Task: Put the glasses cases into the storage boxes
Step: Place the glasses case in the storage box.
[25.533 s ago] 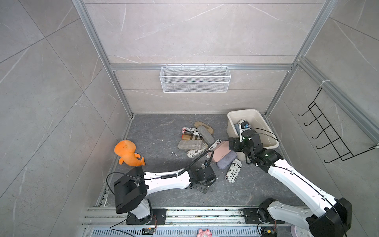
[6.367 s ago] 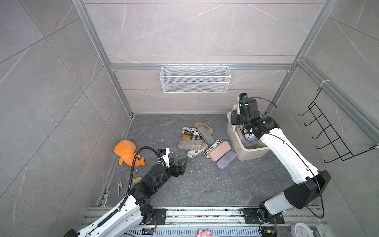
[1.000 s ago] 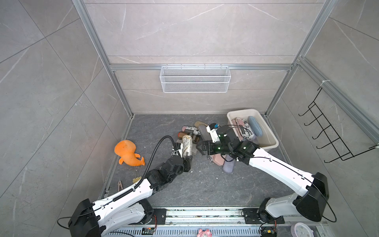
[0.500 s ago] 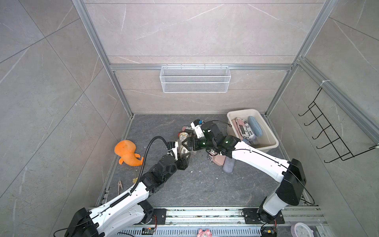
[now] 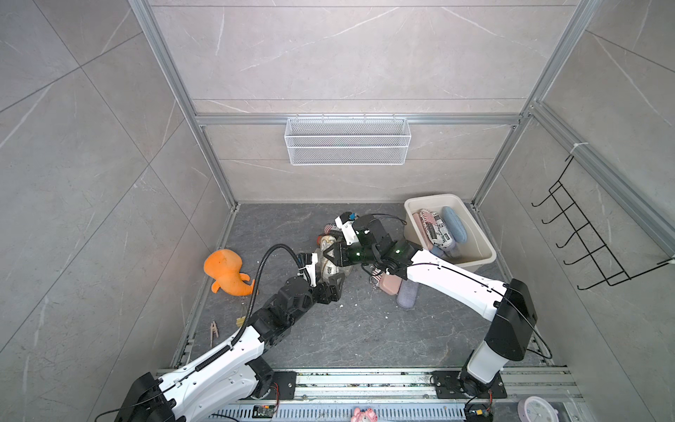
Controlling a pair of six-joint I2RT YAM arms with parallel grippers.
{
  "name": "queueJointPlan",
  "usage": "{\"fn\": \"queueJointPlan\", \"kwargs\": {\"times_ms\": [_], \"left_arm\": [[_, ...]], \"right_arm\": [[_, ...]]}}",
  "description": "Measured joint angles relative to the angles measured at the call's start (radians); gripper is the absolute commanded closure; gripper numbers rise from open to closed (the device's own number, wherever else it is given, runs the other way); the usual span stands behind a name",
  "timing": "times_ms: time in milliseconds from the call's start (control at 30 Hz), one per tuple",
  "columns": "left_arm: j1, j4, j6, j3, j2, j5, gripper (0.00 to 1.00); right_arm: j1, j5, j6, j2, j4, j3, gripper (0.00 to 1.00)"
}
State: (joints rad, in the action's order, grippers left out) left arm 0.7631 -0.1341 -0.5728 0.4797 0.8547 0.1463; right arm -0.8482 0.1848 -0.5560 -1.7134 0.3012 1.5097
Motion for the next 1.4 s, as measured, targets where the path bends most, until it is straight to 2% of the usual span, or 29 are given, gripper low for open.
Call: {"fn": "queueJointPlan", "kwargs": {"times_ms": [167, 300, 400, 533, 633, 767, 933, 1167, 1400], "left_arm": [[0.000, 0.088, -0.013, -0.029, -0.144, 0.047, 0.04], [0.000, 0.161, -0.039, -0.029, -0.188, 0.107, 0.05], [-0.001, 0.187, -0.052, -0.035, -0.185, 0.125, 0.05], [-0.001, 0.201, -0.056, -0.047, -0.161, 0.135, 0.05], [-0.001, 0.201, -0.056, -0.047, -0.128, 0.135, 0.05], [-0.001, 0.201, -0.058, -0.047, -0.083, 0.132, 0.05], [-0.001, 0.200, -0.075, -0.047, -0.066, 0.120, 0.05], [-0.001, 0.185, -0.079, -0.047, -0.061, 0.104, 0.05], [-0.001, 0.171, -0.079, -0.042, -0.002, 0.079, 0.05]], "right_arm": [[0.012, -0.081, 0.060, -0.029, 0.091, 0.134, 0.64], [0.098, -0.158, 0.136, -0.031, 0.207, 0.254, 0.64], [0.215, -0.266, 0.205, -0.021, 0.296, 0.312, 0.64], [0.366, -0.479, 0.296, 0.008, 0.411, 0.327, 0.63], [0.444, -0.612, 0.347, 0.009, 0.468, 0.328, 0.63], [0.513, -0.724, 0.398, -0.021, 0.520, 0.331, 0.64], [0.534, -0.753, 0.421, -0.041, 0.548, 0.277, 0.64], [0.530, -0.700, 0.411, 0.061, 0.510, -0.050, 0.62], [0.530, -0.668, 0.388, 0.133, 0.427, -0.175, 0.60]]}}
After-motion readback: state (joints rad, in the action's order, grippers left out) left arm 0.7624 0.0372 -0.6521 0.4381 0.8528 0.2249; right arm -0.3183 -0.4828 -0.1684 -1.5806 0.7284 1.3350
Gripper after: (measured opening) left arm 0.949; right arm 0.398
